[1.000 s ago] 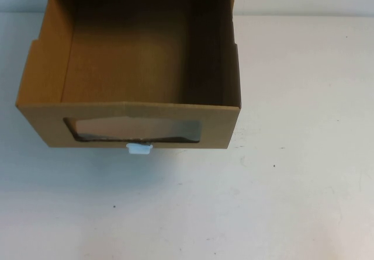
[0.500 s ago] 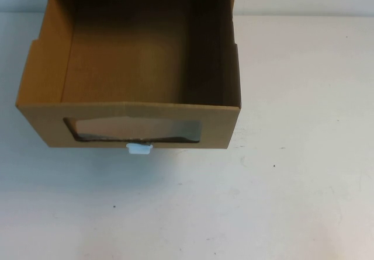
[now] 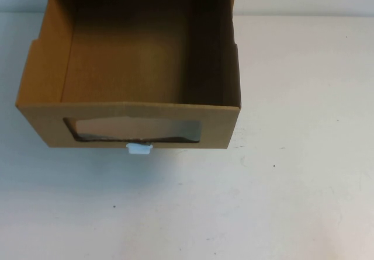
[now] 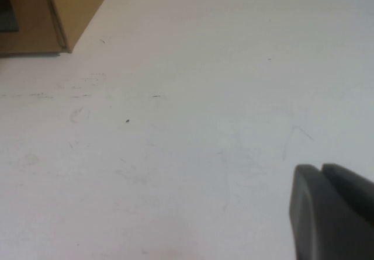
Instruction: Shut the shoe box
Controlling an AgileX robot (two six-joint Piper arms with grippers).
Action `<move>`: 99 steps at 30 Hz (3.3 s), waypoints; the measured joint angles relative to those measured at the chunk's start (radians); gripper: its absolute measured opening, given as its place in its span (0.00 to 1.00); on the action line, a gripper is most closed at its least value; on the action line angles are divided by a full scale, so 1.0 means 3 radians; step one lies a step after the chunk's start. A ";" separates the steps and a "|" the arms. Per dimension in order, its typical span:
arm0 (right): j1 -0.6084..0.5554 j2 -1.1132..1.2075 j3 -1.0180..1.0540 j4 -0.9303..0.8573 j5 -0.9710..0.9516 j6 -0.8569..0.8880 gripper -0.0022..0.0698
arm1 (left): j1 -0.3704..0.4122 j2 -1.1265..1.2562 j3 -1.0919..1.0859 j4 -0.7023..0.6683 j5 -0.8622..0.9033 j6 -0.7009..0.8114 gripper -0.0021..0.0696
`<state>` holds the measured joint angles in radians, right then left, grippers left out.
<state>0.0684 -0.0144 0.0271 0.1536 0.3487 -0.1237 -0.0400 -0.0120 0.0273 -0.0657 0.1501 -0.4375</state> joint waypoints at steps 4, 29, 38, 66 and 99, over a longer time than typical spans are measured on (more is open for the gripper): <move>0.0000 0.0000 0.0000 0.0000 0.0000 0.0000 0.01 | 0.0000 0.0000 0.0000 0.0001 -0.0248 -0.0048 0.02; 0.0000 0.0000 0.0000 0.0000 0.0000 0.0000 0.01 | 0.0000 0.2946 -0.3712 -0.1462 0.1838 0.2796 0.02; 0.0000 0.0000 0.0000 0.0000 0.0000 0.0000 0.01 | 0.0000 0.4516 -0.5385 -0.1904 0.2388 0.3456 0.02; 0.0000 0.0000 0.0000 0.0117 -0.0039 0.0000 0.01 | -0.0154 0.6535 -0.6913 -0.2476 0.2843 0.3670 0.02; 0.0000 0.2152 -0.2400 0.1334 0.1893 -0.0381 0.01 | -0.0154 0.6629 -0.6950 -0.2573 0.2829 0.3675 0.02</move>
<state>0.0684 0.6311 -0.6930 0.5538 0.9165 -0.2380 -0.0862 1.9766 -2.0576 -0.8377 0.9989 0.6650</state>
